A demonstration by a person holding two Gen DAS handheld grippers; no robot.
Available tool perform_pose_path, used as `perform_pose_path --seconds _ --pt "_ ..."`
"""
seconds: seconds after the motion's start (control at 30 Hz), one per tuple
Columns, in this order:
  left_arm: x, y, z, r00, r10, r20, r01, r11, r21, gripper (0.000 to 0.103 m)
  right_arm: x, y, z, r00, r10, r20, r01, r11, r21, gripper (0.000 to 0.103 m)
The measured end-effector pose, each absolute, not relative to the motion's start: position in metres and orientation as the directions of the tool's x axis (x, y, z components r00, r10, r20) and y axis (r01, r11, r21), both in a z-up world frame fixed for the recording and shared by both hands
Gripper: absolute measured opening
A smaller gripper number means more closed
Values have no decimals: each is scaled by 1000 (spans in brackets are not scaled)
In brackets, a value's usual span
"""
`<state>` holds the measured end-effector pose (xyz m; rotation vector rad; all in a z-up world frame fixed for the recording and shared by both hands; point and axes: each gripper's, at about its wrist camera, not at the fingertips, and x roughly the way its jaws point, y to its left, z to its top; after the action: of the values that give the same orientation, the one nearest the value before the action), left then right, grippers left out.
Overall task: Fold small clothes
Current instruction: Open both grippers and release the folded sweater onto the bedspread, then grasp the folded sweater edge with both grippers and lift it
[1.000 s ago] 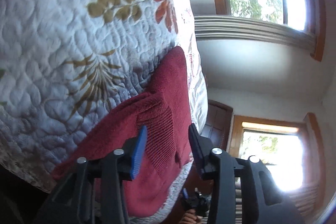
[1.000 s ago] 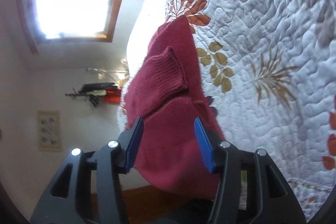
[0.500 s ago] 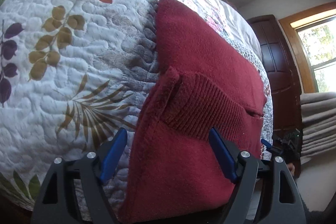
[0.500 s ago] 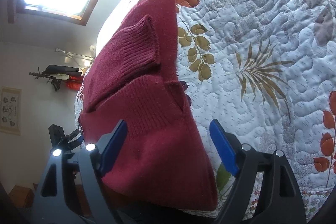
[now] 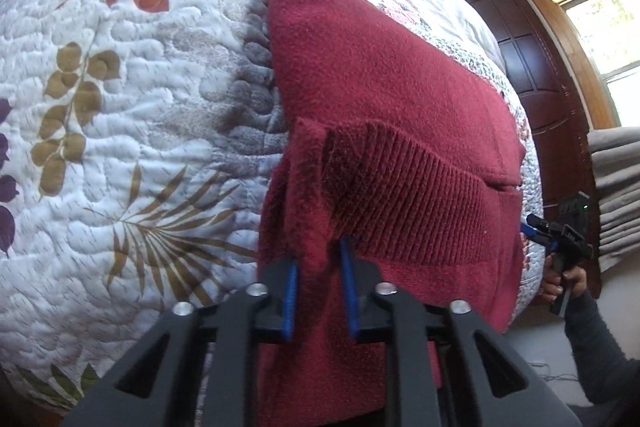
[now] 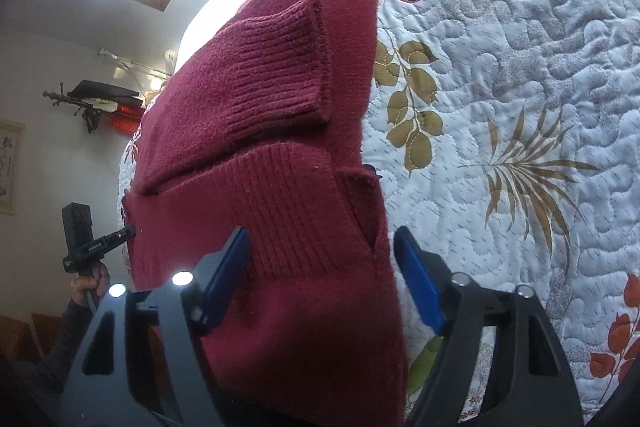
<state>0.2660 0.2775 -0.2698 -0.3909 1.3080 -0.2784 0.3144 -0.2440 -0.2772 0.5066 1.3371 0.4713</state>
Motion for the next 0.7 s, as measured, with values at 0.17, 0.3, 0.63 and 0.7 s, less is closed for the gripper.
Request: perform_pose_path --seconds 0.17,0.3,0.63,0.7 --pt "260 269 -255 288 -395 -872 -9 910 -415 10 312 -240 -270 187 577 -795 -54 814 579 31" --pt "260 263 -250 308 -383 -871 17 917 -398 10 310 -246 -267 208 581 -787 -48 810 585 31" --pt "252 260 -238 370 -351 -860 15 928 -372 8 300 -243 -256 232 578 -782 -44 809 586 8" --pt "245 262 -231 397 -345 -850 11 928 -372 8 295 -243 -251 255 573 -779 -40 811 583 8"
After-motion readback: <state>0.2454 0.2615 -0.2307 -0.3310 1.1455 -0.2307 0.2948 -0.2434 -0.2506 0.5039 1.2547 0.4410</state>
